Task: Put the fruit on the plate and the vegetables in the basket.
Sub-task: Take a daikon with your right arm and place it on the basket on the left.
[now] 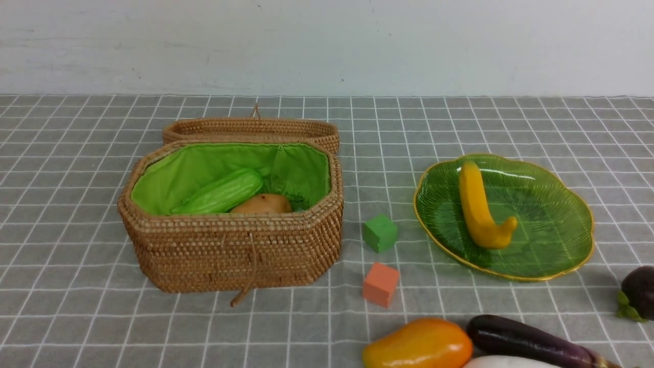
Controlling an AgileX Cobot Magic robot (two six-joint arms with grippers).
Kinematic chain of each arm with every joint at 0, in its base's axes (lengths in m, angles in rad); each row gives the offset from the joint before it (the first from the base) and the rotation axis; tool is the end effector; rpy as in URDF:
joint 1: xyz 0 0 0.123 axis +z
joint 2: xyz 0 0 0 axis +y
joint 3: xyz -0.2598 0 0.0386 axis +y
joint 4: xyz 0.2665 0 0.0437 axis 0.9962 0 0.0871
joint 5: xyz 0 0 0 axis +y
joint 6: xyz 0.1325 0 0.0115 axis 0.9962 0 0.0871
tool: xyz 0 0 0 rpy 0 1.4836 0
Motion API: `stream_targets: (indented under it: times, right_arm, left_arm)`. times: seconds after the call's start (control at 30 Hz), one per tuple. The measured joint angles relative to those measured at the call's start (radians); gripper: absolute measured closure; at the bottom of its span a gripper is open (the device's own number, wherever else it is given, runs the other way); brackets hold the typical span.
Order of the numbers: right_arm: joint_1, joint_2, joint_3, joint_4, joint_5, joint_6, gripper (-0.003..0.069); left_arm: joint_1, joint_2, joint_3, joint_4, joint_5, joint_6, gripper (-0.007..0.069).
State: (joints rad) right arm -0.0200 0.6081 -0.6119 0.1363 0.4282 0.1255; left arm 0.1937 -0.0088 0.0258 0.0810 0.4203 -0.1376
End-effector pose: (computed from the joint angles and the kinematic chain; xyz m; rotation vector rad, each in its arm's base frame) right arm 0.2007 0.0035 0.3042 0.2186 1.8969 0.2092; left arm 0.1286 0.0297 0.1530 -0.2685 1.9024 0.1191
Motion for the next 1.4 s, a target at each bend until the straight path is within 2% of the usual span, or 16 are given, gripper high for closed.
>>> stream_targets:
  times: [0.1, 0.27, 0.33, 0.4, 0.5, 0.63, 0.67, 0.7, 0.8, 0.93, 1.03, 1.17, 1.4]
  right_arm:
    - [0.000, 0.106, -0.001, -0.013, 0.011, -0.012, 0.0419]
    - [0.003, 0.258, -0.008, 0.078, 0.120, -0.067, 0.0417]
    - [0.021, 0.328, -0.021, 0.120, 0.193, -0.148, 0.0412]
    - [0.093, 0.387, -0.056, 0.180, 0.276, -0.299, 0.0384]
    - [0.165, 0.415, -0.085, 0.199, 0.310, -0.369, 0.0340]
    - [0.326, 0.482, -0.122, 0.121, 0.386, -0.471, 0.0169]
    - [0.341, 0.489, -0.122, 0.113, 0.395, -0.490, 0.0162]
    - [0.394, 0.515, -0.122, 0.050, 0.430, -0.571, 0.0111]
    - [0.496, 0.582, -0.122, -0.083, 0.462, -0.719, 0.0039]
    - [0.541, 0.673, -0.122, -0.147, 0.400, -0.762, 0.0030]
    - [0.546, 0.752, -0.125, -0.165, 0.345, -0.771, 0.0054]
    - [0.549, 0.867, -0.136, -0.191, 0.320, -0.773, 0.0172]
    - [0.549, 0.846, -0.139, -0.160, 0.340, -0.774, 0.0185]
  left_arm:
    - [0.000, 0.000, 0.000, 0.000, 0.000, 0.000, 0.0596]
    - [0.000, 0.000, 0.000, 0.000, 0.000, 0.000, 0.0596]
    - [0.000, 0.000, 0.000, 0.000, 0.000, 0.000, 0.0596]
    - [0.000, 0.000, 0.000, 0.000, 0.000, 0.000, 0.0596]
    - [0.000, 0.000, 0.000, 0.000, 0.000, 0.000, 0.0596]
    - [0.000, 0.000, 0.000, 0.000, 0.000, 0.000, 0.0596]
    - [0.000, 0.000, 0.000, 0.000, 0.000, 0.000, 0.0596]
    - [0.000, 0.000, 0.000, 0.000, 0.000, 0.000, 0.0596]
    - [0.000, 0.000, 0.000, 0.000, 0.000, 0.000, 0.0596]
    - [0.000, 0.000, 0.000, 0.000, 0.000, 0.000, 0.0596]
    - [0.000, 0.000, 0.000, 0.000, 0.000, 0.000, 0.0596]
    - [0.000, 0.000, 0.000, 0.000, 0.000, 0.000, 0.0596]
    - [0.000, 0.000, 0.000, 0.000, 0.001, 0.000, 0.0596]
